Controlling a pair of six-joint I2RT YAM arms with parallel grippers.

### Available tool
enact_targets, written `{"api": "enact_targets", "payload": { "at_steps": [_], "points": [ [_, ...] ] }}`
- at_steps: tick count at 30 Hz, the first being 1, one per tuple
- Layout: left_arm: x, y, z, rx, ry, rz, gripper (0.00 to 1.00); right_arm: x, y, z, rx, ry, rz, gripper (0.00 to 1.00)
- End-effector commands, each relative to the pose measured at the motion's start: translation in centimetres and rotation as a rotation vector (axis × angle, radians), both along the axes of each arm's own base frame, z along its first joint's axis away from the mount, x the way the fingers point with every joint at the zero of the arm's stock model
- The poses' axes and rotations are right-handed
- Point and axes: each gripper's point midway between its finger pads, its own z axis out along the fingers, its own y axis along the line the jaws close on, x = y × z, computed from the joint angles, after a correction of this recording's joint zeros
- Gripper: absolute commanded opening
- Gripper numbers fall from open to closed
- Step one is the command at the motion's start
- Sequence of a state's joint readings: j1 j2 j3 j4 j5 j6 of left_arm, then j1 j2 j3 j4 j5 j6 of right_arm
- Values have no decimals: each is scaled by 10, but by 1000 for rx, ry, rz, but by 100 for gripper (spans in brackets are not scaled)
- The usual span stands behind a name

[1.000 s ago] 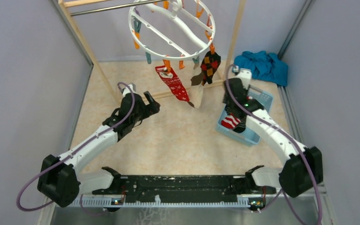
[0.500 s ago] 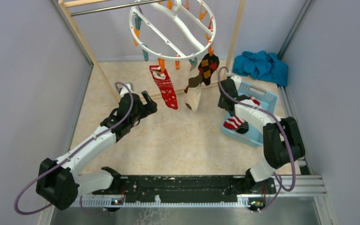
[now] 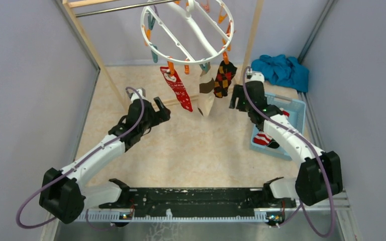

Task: Clip the socks to the hanger
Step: Rotate the hanger at the clothesline.

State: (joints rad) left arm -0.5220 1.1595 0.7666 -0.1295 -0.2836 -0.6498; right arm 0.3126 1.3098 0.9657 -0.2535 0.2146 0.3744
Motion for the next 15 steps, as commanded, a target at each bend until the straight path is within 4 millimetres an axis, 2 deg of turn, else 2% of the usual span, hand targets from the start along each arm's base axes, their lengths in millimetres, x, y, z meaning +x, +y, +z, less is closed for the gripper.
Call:
{"api": "enact_targets", "payload": {
  "at_steps": [1,4,7,9,11,15],
  "points": [
    [4,3,42,-7,-128,-2,98,-4,65,72,15,-184,195,72],
    [1,12,58,18,-161,12,98,-19,116,98,52,-274,328,74],
    [-7,10,78,20,-221,-46,98,-30,143,120,108,-357,416,77],
    [-14,4,99,1,-295,-109,98,-37,147,131,139,-399,437,76],
    [-23,-3,124,-36,-378,-178,98,-40,144,144,158,-445,430,75],
    [-44,-34,170,-102,-490,-389,98,-48,114,170,120,-498,342,69]
  ]
}}
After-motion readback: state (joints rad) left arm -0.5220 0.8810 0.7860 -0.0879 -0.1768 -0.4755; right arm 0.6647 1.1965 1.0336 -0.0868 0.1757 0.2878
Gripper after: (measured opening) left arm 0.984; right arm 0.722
